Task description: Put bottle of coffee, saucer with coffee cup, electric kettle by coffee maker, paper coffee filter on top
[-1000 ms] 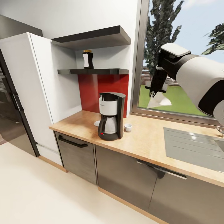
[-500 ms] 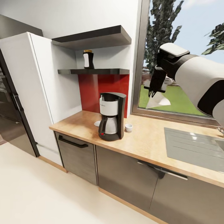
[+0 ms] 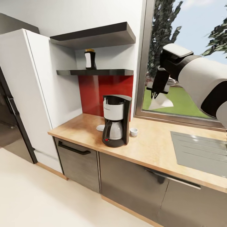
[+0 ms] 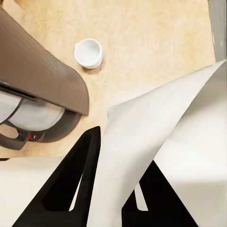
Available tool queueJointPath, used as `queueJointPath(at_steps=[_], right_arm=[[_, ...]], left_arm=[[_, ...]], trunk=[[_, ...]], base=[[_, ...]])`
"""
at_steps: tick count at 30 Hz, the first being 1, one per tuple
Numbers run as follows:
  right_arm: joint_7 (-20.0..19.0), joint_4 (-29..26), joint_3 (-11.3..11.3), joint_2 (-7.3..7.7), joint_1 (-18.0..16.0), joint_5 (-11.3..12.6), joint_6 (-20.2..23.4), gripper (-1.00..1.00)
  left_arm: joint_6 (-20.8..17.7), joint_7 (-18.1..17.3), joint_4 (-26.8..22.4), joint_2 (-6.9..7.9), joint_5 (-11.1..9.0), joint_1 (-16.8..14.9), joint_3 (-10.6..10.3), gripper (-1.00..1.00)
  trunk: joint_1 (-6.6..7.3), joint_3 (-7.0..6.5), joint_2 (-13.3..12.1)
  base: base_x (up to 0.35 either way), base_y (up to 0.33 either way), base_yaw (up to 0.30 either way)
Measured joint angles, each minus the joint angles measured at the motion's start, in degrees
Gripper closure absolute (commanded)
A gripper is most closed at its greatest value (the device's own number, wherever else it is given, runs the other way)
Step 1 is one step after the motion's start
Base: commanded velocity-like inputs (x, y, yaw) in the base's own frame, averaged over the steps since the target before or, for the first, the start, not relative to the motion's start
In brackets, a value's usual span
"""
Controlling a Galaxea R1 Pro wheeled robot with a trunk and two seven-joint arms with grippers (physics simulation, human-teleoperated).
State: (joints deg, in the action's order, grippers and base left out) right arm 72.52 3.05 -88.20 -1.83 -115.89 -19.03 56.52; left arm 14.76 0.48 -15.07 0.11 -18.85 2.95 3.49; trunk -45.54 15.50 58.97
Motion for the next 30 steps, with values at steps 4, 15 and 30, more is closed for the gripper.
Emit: queueJointPath(at_steps=[4,15,30], right_arm=[[0.00,0.00,-0.01,-0.06,0.00,0.01,0.00,1.00],[-0.13,0.01,0.00,-0.19,0.00,0.00,0.00,1.00],[-0.25,0.00,0.00,-0.19,0.00,0.00,0.00,1.00]], left_arm=[[0.00,0.00,0.02,0.06,-0.01,0.00,-0.01,-1.00],[0.00,0.00,0.08,0.08,0.02,0.00,0.02,-1.00],[0.06,0.00,0.16,0.08,-0.01,0.00,0.00,-1.00]], trunk=[[0.00,0.00,0.00],[-0.01,-0.02,0.00],[0.00,-0.01,0.00]], base=[[0.017,0.016,-0.229],[0.001,0.203,-0.116],[0.085,0.101,-0.142]])
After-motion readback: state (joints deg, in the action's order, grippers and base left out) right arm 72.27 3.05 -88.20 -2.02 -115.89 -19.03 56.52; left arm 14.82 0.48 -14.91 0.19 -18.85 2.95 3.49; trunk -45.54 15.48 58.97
